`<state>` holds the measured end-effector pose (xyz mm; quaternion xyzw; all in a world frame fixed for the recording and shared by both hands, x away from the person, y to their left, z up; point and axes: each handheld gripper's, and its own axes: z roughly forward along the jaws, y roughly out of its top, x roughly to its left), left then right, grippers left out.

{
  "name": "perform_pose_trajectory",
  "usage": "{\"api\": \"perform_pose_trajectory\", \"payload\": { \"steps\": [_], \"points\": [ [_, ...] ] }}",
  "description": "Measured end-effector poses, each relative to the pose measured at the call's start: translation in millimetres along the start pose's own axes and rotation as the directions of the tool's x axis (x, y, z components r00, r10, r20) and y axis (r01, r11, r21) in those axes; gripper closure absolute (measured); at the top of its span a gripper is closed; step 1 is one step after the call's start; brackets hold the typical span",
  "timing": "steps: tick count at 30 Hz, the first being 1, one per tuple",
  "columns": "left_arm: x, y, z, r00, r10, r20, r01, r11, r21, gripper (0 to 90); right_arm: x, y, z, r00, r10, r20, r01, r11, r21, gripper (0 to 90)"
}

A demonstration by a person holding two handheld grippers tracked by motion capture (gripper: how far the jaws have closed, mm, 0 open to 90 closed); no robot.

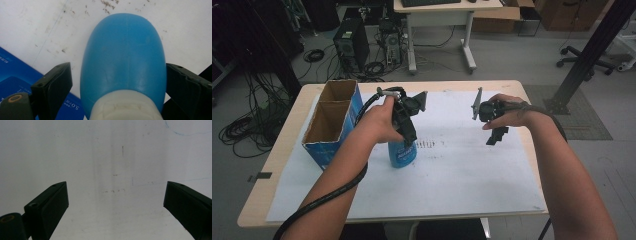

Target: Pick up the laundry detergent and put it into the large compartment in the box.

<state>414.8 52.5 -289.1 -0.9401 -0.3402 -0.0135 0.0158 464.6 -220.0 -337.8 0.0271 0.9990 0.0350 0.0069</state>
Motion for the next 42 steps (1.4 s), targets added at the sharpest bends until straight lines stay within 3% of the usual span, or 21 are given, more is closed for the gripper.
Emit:
{"api": "perform_pose_trajectory", "payload": {
  "steps": [28,42],
  "points": [
    [-2.1,1.7,0.0,0.9996,-0.024,0.015,0.024,0.9997,0.003,29.8,-0.4,0.6,3.0,1.0000,0.003,-0.004,-0.003,1.000,0.003,5.8],
    [-1.1,2.1,-0.8,0.9992,-0.040,-0.002,0.040,0.9992,0.007,35.6,-0.9,1.9,5.6,1.0000,0.003,-0.008,-0.003,1.000,0.009,5.8]
  ]
}}
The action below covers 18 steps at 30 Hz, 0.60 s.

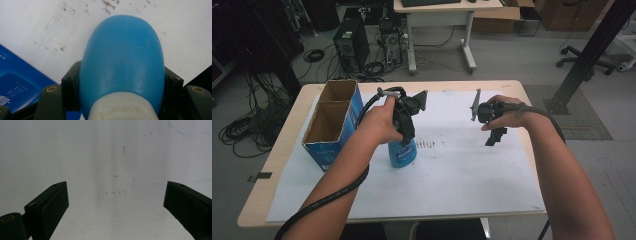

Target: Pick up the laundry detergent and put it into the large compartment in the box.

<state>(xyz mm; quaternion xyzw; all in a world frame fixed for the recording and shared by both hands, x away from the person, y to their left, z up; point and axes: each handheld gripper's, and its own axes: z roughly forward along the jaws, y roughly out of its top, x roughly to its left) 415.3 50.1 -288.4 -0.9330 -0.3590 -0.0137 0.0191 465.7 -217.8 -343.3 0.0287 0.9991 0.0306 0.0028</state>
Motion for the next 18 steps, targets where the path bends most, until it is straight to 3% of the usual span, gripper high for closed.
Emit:
{"api": "perform_pose_trajectory", "payload": {
  "steps": [12,18],
  "points": [
    [-1.8,0.9,0.2,0.9998,-0.012,-0.015,0.011,0.9999,-0.007,37.0,0.2,-0.1,0.1,1.0000,0.000,-0.001,0.000,1.000,0.000,5.8],
    [-1.1,-1.0,0.0,0.9999,0.002,-0.013,-0.003,1.0000,-0.008,37.3,0.8,0.3,0.4,1.0000,-0.002,-0.002,0.002,1.000,0.002,5.8]
  ]
}}
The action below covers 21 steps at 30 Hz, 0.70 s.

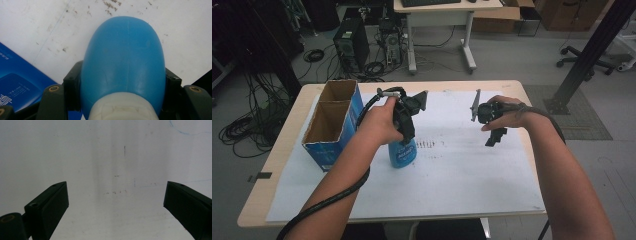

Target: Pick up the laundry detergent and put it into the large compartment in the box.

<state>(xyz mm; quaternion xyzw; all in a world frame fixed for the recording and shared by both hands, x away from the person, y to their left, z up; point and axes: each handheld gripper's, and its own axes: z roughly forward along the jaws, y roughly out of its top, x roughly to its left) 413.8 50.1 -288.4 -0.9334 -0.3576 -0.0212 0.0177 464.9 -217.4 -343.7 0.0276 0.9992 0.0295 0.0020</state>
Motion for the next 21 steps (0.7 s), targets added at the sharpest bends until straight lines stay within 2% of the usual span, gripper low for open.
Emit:
{"api": "perform_pose_trajectory", "payload": {
  "steps": [10,16,21],
  "points": [
    [-1.7,-3.0,-1.7,0.9999,0.013,0.006,-0.013,0.9998,-0.018,37.5,2.2,-0.2,-1.8,1.0000,0.001,0.003,-0.001,1.000,0.000,5.8],
    [-4.4,-7.4,-16.2,0.9989,0.020,0.041,-0.019,0.9992,-0.035,37.5,3.9,-0.5,-4.5,1.0000,0.006,0.006,-0.006,1.000,-0.003,5.8],
    [-9.6,-10.1,-35.1,0.9995,0.026,0.016,-0.026,0.9993,-0.028,37.5,5.5,0.0,-7.5,0.9999,0.004,0.014,-0.003,1.000,-0.010,5.9]
  ]
}}
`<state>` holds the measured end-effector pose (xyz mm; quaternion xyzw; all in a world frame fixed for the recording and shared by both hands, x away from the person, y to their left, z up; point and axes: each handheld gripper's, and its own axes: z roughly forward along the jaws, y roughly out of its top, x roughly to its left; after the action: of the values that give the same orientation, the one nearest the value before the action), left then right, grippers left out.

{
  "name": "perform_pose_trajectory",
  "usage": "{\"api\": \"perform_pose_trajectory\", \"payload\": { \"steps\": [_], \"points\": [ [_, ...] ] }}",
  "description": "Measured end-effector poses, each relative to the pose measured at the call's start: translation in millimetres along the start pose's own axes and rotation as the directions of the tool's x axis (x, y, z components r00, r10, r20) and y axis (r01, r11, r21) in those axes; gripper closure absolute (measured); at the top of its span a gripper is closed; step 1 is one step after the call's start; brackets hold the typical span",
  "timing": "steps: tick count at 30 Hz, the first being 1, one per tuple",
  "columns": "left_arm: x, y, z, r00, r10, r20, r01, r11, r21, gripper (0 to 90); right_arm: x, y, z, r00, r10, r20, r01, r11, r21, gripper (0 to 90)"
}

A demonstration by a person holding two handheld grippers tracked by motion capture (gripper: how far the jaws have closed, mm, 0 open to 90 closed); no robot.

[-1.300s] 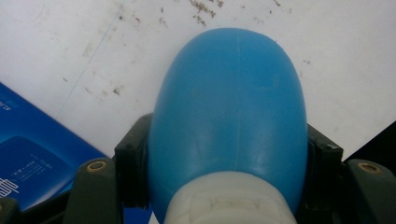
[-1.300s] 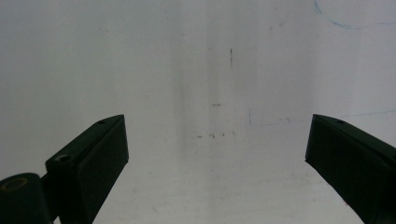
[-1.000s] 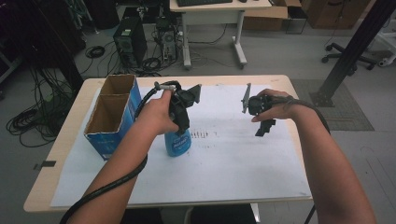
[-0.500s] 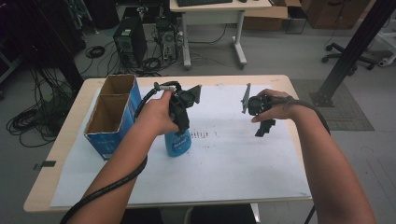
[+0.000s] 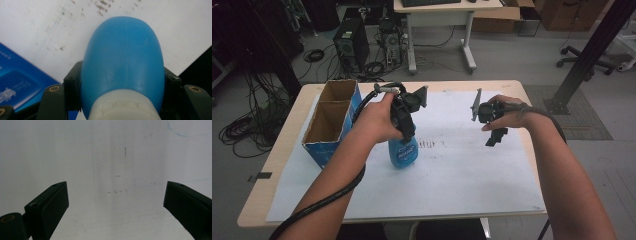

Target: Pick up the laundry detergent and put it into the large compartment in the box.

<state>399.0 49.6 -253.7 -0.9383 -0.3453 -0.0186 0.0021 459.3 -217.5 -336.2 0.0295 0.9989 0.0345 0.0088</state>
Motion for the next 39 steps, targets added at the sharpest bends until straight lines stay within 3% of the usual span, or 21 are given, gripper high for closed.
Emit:
{"api": "perform_pose_trajectory", "payload": {
  "steps": [14,24,27,31,39],
  "points": [
    [3.7,-12.9,-34.5,0.9979,-0.064,-0.015,0.064,0.9964,0.054,37.5,1.2,3.3,-6.1,0.9999,-0.012,0.007,0.012,1.000,-0.007,5.9],
    [8.4,-23.2,-60.4,0.9876,-0.157,0.007,0.156,0.9858,0.063,37.5,0.2,4.0,-7.3,0.9999,-0.008,0.007,0.008,1.000,-0.008,5.9],
    [11.3,-25.9,-68.1,0.9799,-0.199,0.016,0.198,0.9782,0.064,37.5,0.1,4.9,-7.4,0.9999,-0.011,0.007,0.011,1.000,-0.007,5.9],
    [15.2,-30.2,-78.5,0.9614,-0.274,0.028,0.272,0.9610,0.050,37.5,0.0,6.4,-8.2,0.9999,-0.015,0.009,0.015,1.000,-0.010,5.9],
    [22.9,-38.5,-102.3,0.9315,-0.363,0.021,0.362,0.9313,0.039,37.5,-0.1,7.7,-10.8,0.9998,-0.015,0.013,0.015,1.000,-0.013,5.9]
  ]
}}
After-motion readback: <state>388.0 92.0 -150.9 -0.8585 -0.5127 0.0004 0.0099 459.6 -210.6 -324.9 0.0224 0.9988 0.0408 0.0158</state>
